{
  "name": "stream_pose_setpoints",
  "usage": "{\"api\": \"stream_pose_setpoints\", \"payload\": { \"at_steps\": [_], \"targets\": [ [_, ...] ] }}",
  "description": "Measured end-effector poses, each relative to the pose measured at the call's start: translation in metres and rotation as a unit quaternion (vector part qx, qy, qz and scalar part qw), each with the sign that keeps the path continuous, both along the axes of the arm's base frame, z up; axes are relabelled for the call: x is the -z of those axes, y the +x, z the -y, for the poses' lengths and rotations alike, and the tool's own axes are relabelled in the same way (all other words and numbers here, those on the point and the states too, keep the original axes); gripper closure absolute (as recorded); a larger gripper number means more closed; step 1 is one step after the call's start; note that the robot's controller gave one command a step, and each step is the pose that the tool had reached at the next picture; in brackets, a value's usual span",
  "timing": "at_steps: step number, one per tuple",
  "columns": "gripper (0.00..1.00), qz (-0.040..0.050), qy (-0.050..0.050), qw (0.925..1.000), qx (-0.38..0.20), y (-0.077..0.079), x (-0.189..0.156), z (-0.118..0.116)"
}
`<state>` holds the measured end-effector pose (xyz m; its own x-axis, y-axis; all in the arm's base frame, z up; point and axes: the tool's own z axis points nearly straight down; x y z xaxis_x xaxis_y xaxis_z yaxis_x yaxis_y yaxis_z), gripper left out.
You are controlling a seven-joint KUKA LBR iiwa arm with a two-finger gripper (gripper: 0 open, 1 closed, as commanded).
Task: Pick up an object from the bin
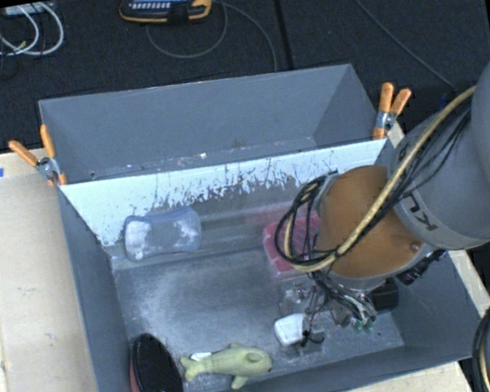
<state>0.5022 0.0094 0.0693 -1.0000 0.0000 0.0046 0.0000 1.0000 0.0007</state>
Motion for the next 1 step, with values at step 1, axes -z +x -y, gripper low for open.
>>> {"api": "stream_pose_setpoints", "payload": {
  "at_steps": [1],
  "targets": [
    [1.0, 0.0006, 0.0, 1.0, -0.004, 0.0012, 0.0, -0.0003]
  ]
}}
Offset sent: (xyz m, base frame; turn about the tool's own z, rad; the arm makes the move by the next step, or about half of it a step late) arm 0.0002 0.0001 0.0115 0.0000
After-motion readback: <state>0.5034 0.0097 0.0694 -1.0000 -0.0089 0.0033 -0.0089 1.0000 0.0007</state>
